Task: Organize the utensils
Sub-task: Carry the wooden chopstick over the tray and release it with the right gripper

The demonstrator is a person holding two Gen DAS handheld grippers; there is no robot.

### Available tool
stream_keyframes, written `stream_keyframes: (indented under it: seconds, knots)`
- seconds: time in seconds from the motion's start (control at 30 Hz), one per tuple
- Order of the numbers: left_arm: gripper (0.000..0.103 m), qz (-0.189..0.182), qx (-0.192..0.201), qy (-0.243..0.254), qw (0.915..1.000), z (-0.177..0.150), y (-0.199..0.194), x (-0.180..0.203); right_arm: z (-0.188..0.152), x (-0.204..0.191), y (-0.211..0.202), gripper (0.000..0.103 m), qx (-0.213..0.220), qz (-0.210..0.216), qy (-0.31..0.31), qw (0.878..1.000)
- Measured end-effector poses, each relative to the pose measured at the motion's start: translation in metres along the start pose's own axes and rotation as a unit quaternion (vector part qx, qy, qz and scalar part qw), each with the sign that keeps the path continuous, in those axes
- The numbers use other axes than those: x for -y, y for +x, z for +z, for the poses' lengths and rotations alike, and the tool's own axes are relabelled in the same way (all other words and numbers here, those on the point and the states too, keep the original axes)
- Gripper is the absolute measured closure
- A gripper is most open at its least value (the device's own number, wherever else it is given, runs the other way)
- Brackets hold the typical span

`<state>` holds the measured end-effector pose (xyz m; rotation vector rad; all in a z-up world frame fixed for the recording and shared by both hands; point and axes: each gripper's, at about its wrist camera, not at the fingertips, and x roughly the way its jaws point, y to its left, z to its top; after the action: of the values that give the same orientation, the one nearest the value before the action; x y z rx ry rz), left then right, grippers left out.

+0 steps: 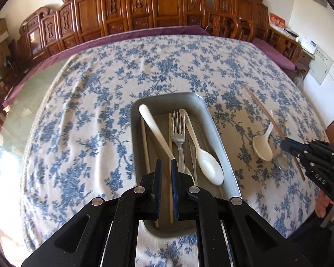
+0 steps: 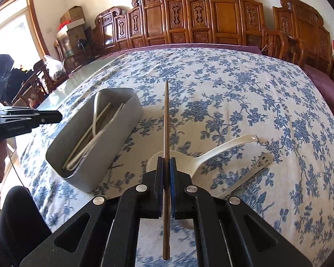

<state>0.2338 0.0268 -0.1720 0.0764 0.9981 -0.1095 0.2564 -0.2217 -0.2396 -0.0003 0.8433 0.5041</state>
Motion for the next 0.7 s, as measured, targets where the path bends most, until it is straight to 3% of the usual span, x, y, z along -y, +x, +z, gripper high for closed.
stream_keyframes:
  seconds: [0.33,0.5,0.57,0.7]
  knots:
    - [0.094,-0.006,0.031,-0.003,0.9995,-0.014,-0.042,-0.022,0.001,-0.049,-0.014,0.097,-0.009,0.012,-0.002,1.0]
    - [0.085,-0.004,0.046,-0.013,0.9989,-0.019,-0.054,-0.036,0.011,-0.068,-0.015,0.097,-0.014,0.022,-0.003,1.0]
    - [0.08,-0.006,0.049,-0.017,0.9986,-0.021,-0.056,-0.04,0.015,-0.075,-0.012,0.097,-0.018,0.026,-0.002,1.0]
    - [0.047,-0.009,0.057,-0.025,0.998,-0.025,-0.06,-0.048,0.022,-0.088,-0.003,0.097,-0.026,0.03,-0.004,0.999]
